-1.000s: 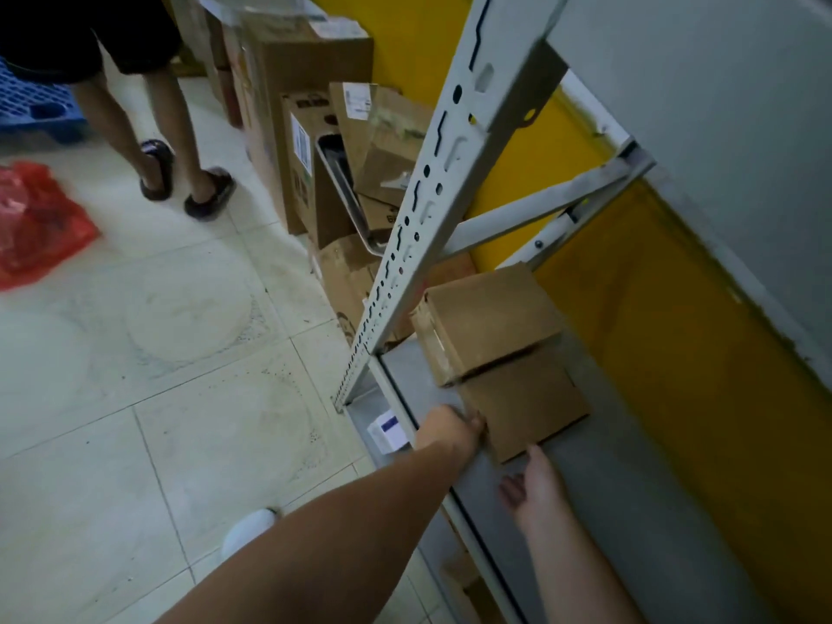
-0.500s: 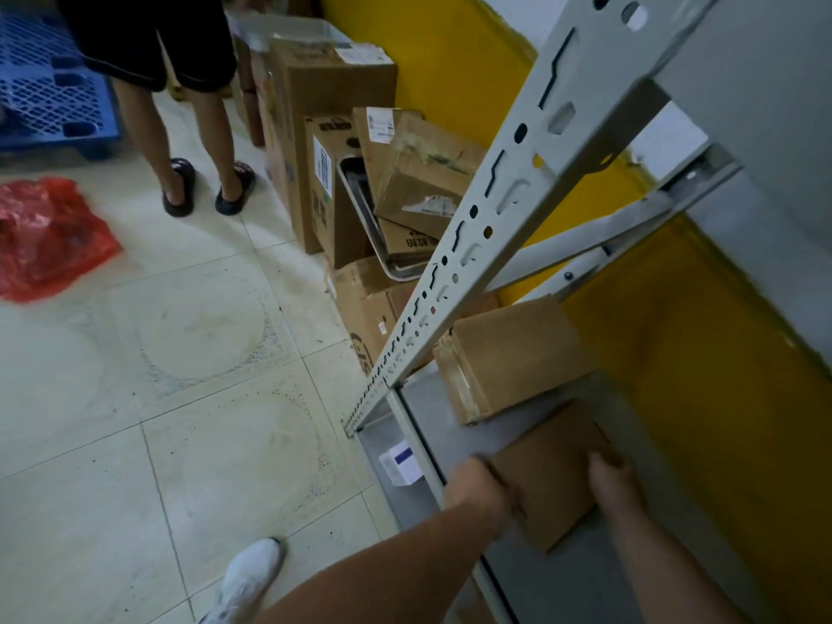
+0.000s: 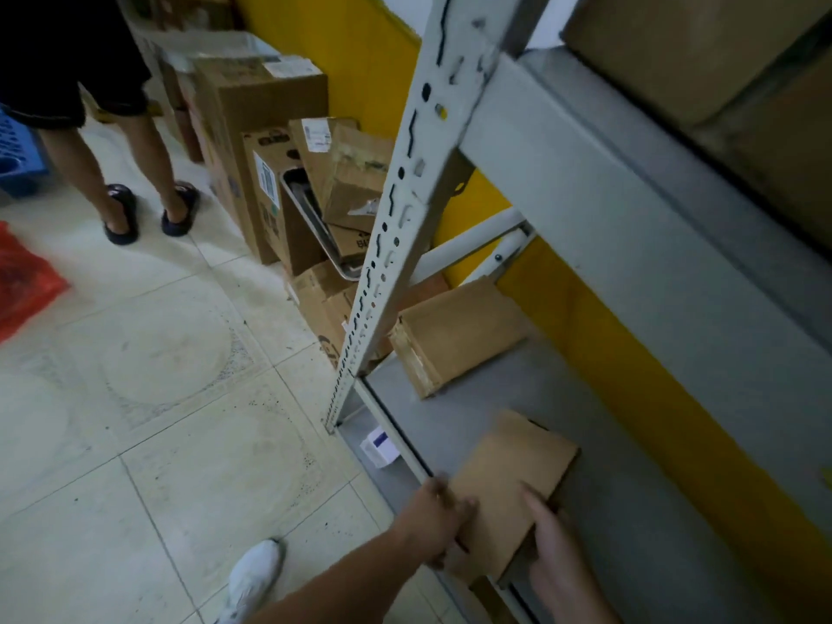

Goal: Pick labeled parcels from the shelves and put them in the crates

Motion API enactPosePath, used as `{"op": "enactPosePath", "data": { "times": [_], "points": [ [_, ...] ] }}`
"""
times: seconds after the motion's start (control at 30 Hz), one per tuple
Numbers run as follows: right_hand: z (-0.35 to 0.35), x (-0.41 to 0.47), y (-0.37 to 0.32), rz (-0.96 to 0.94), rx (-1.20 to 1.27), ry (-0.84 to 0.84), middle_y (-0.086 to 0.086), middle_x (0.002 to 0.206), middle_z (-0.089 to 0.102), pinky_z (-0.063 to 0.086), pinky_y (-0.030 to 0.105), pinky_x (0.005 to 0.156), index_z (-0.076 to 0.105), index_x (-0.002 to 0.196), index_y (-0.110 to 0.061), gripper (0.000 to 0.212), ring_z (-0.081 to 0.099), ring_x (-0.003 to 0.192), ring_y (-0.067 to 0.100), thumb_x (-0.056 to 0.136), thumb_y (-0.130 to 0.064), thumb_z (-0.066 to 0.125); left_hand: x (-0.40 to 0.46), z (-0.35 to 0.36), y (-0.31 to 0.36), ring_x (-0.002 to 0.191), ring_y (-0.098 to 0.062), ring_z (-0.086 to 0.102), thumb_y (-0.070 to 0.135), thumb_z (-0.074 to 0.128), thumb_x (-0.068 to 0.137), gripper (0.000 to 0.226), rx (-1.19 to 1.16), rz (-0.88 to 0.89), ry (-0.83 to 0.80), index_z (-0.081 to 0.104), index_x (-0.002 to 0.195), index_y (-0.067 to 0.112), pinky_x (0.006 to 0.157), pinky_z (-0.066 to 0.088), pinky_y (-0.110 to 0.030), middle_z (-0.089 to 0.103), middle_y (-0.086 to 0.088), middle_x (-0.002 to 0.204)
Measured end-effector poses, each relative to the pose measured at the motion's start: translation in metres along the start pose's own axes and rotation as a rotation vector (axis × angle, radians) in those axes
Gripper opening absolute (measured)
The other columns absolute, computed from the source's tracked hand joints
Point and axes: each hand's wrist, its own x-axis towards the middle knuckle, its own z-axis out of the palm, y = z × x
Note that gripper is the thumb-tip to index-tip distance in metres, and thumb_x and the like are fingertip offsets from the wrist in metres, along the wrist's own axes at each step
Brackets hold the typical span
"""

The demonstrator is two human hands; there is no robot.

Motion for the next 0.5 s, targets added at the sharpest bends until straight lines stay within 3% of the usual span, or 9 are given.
{"op": "enactPosePath", "data": {
  "times": [0.07, 0.1, 0.17, 0.2, 0.27, 0.33, 0.4, 0.5],
  "points": [
    [0.002, -0.041, 0.012, -0.016, 0.001, -0.041, 0.017, 0.117, 0.077, 0.059, 0.053, 0.094, 0.069, 0.125, -0.012, 0.028, 0.074, 0.105, 0.035, 0.098, -0.017, 0.072, -0.024, -0.006, 0.000, 0.128, -0.026, 0.057, 0.056, 0.057, 0.103, 0.061, 0.274, 0.131, 0.117, 0.047, 0.152, 0.021, 0.104, 0.053, -0.035, 0.048, -0.014, 0.149],
    [0.006, -0.066, 0.013, -0.067, -0.031, -0.041, 0.012, 0.115, 0.077, 0.059, 0.050, 0.095, 0.070, 0.121, -0.016, 0.022, 0.074, 0.104, 0.030, 0.099, -0.017, 0.071, -0.037, -0.008, 0.004, 0.129, -0.021, 0.053, 0.051, 0.058, 0.105, 0.055, 0.254, 0.235, 0.127, 0.048, 0.151, 0.023, 0.107, 0.051, -0.033, 0.045, -0.011, 0.151],
    [0.015, -0.110, 0.015, -0.198, -0.122, -0.086, -0.005, 0.116, 0.076, 0.052, 0.041, 0.105, 0.070, 0.118, -0.027, 0.018, 0.071, 0.107, 0.012, 0.101, -0.031, 0.070, -0.066, -0.011, 0.014, 0.121, -0.010, 0.056, 0.051, 0.061, 0.104, 0.053, 0.015, 0.348, 0.004, 0.047, 0.152, 0.033, 0.104, 0.054, -0.033, 0.051, -0.005, 0.150],
    [0.020, -0.131, 0.014, -0.246, -0.161, -0.131, -0.012, 0.120, 0.073, 0.046, 0.035, 0.109, 0.068, 0.120, -0.032, 0.026, 0.067, 0.112, 0.005, 0.098, -0.047, 0.068, -0.081, -0.014, 0.022, 0.120, -0.009, 0.059, 0.061, 0.060, 0.101, 0.055, -0.102, 0.324, -0.095, 0.049, 0.150, 0.039, 0.102, 0.056, -0.035, 0.056, -0.002, 0.147],
    [0.025, -0.158, 0.011, -0.296, -0.181, -0.238, -0.019, 0.125, 0.073, 0.050, 0.028, 0.107, 0.066, 0.126, -0.036, 0.051, 0.067, 0.117, -0.002, 0.090, -0.069, 0.056, -0.104, -0.025, 0.034, 0.126, -0.023, 0.065, 0.080, 0.061, 0.089, 0.068, -0.289, 0.238, -0.267, 0.057, 0.144, 0.040, 0.104, 0.057, -0.046, 0.065, -0.004, 0.141],
    [0.024, -0.174, 0.011, -0.388, -0.276, -0.270, -0.025, 0.123, 0.074, 0.051, 0.015, 0.096, 0.064, 0.127, -0.047, 0.038, 0.066, 0.116, -0.008, 0.099, -0.061, 0.043, -0.121, -0.043, 0.038, 0.133, -0.039, 0.064, 0.082, 0.066, 0.084, 0.084, -0.437, 0.204, -0.355, 0.062, 0.145, 0.025, 0.112, 0.051, -0.058, 0.067, -0.017, 0.142],
    [0.022, -0.186, 0.005, -0.521, -0.447, -0.210, -0.018, 0.143, 0.060, 0.047, 0.011, 0.096, 0.053, 0.139, -0.057, 0.033, 0.059, 0.125, -0.003, 0.108, -0.049, 0.045, -0.138, -0.062, 0.042, 0.136, -0.041, 0.061, 0.071, 0.065, 0.090, 0.081, -0.542, 0.226, -0.366, 0.061, 0.147, 0.013, 0.115, 0.048, -0.059, 0.066, -0.023, 0.144],
    [0.022, -0.208, -0.009, -0.599, -0.514, -0.163, -0.007, 0.141, 0.044, 0.053, 0.006, 0.071, 0.042, 0.152, -0.052, 0.058, 0.058, 0.110, -0.004, 0.102, -0.038, 0.066, -0.167, -0.083, 0.052, 0.128, -0.037, 0.069, 0.057, 0.058, 0.097, 0.065, -0.508, 0.315, -0.298, 0.062, 0.144, 0.012, 0.109, 0.056, -0.052, 0.072, -0.020, 0.136]
  ]
}}
